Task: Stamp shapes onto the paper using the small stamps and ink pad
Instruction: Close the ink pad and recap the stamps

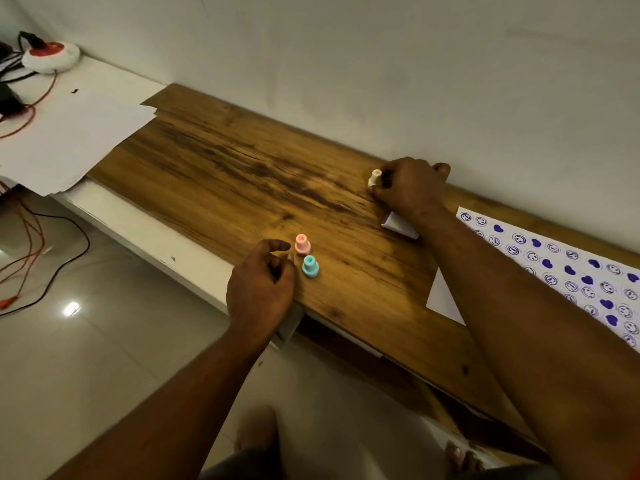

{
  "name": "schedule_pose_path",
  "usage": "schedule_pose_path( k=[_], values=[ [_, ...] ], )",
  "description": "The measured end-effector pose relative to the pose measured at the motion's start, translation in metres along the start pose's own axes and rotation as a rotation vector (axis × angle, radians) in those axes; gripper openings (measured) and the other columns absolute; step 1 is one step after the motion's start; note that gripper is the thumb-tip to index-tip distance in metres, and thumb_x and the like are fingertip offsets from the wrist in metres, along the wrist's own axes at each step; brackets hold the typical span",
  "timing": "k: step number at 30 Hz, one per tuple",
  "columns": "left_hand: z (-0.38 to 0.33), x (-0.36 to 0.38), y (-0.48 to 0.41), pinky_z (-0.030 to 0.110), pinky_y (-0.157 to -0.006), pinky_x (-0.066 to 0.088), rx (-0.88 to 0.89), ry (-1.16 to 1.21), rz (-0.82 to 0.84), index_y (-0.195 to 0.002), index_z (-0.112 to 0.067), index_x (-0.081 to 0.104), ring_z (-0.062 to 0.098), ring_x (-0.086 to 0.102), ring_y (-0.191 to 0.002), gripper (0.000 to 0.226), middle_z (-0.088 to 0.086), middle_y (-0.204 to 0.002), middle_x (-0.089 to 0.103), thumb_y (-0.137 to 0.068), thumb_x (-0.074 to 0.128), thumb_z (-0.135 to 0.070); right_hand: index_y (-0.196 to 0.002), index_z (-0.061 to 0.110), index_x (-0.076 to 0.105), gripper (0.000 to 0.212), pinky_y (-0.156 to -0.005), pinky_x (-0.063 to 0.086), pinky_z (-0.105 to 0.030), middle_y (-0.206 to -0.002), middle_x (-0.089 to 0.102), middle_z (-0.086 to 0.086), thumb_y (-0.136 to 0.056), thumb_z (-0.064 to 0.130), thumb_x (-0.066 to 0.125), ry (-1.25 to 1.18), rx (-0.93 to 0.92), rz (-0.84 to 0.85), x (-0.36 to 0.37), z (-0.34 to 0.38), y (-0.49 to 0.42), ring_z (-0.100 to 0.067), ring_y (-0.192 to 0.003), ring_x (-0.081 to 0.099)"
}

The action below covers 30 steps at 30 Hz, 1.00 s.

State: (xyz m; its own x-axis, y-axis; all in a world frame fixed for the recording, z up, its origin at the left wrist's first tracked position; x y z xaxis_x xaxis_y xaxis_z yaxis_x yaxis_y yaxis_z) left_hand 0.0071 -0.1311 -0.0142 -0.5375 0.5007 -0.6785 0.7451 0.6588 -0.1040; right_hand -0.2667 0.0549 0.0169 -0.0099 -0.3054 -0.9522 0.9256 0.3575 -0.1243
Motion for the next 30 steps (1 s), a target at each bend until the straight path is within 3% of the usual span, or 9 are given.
schedule_pose_path(
  k=[13, 18, 20, 22, 25, 27, 30],
  values=[
    [-0.006, 0.000, 0.003, 0.038, -0.077, 0.058, 0.006, -0.001, 0.011, -0.128, -0.031, 0.067, 0.007, 0.065, -0.080, 0.030, -0.013, -0.086, 0.068, -0.099, 0.067, -0.036, -0.123, 0.033, 0.072, 0.042, -0.097, 0.031, -0.048, -0.110, 0.075, 0.004, -0.089, 0.058, 0.066, -0.074, 0.021, 0.015, -0.004, -0.015, 0.004, -0.023, -0.110, 0.064],
    [-0.005, 0.002, 0.002, 0.038, -0.079, 0.059, 0.010, -0.002, 0.022, -0.129, -0.028, 0.067, 0.011, 0.066, -0.087, 0.030, -0.009, -0.094, 0.071, -0.100, 0.066, -0.037, -0.130, 0.029, 0.068, 0.051, -0.104, 0.031, -0.047, -0.127, 0.070, 0.002, -0.086, 0.056, 0.071, -0.184, 0.047, 0.004, -0.015, -0.015, 0.006, -0.023, -0.120, 0.061],
    [-0.005, 0.001, 0.001, 0.039, -0.080, 0.058, 0.002, -0.002, 0.028, -0.130, -0.028, 0.067, 0.013, 0.066, -0.091, 0.031, -0.008, -0.097, 0.070, -0.101, 0.065, -0.038, -0.128, 0.030, 0.068, 0.049, -0.106, 0.036, -0.045, -0.129, 0.069, 0.007, -0.086, 0.053, 0.073, -0.235, -0.016, -0.099, -0.037, -0.002, 0.008, -0.018, -0.119, 0.062],
    [-0.005, 0.001, 0.002, 0.040, -0.081, 0.059, -0.012, 0.005, 0.032, -0.130, -0.028, 0.067, 0.015, 0.067, -0.093, 0.031, -0.007, -0.099, 0.071, -0.101, 0.065, -0.037, -0.123, 0.033, 0.069, 0.042, -0.097, 0.050, -0.043, -0.118, 0.070, 0.013, -0.085, 0.051, 0.073, -0.303, -0.235, -0.132, -0.053, 0.032, 0.017, -0.010, -0.104, 0.065],
    [-0.005, 0.000, 0.003, 0.039, -0.079, 0.059, -0.038, -0.003, 0.031, -0.130, -0.029, 0.066, 0.014, 0.068, -0.089, 0.030, -0.008, -0.096, 0.071, -0.101, 0.064, -0.035, -0.124, 0.036, 0.068, 0.038, -0.076, 0.053, -0.027, -0.110, 0.067, 0.019, -0.087, 0.039, 0.076, -0.373, -0.562, 0.254, -0.030, 0.092, 0.050, 0.000, -0.093, 0.062],
    [-0.006, 0.000, 0.002, 0.034, -0.075, 0.055, -0.038, -0.011, 0.026, -0.130, -0.030, 0.066, 0.011, 0.066, -0.086, 0.030, -0.009, -0.093, 0.070, -0.101, 0.065, -0.034, -0.129, 0.034, 0.065, 0.041, -0.079, 0.053, -0.023, -0.117, 0.066, 0.015, -0.090, 0.027, 0.076, -0.334, -0.637, 0.505, -0.002, 0.112, 0.073, -0.001, -0.098, 0.062],
    [-0.006, -0.001, 0.002, 0.031, -0.076, 0.050, -0.038, 0.007, 0.022, -0.129, -0.027, 0.066, 0.013, 0.066, -0.091, 0.030, -0.007, -0.098, 0.071, -0.100, 0.066, -0.034, -0.134, 0.030, 0.063, 0.046, -0.090, 0.056, -0.028, -0.129, 0.063, 0.008, -0.092, 0.015, 0.073, -0.318, -0.685, 0.589, 0.019, 0.121, 0.088, -0.005, -0.108, 0.060]
  ],
)
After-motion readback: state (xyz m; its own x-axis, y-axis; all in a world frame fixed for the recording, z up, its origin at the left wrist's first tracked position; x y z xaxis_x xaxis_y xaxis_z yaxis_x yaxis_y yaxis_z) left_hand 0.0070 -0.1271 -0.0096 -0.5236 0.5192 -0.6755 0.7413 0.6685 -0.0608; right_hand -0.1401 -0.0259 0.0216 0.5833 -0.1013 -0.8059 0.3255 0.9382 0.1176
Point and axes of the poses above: each hand's wrist, its own y-axis away from the middle knuckle, its own x-axis out of the palm, z = x × y, the point moved 8 cm from there along -y, towards the middle knuckle
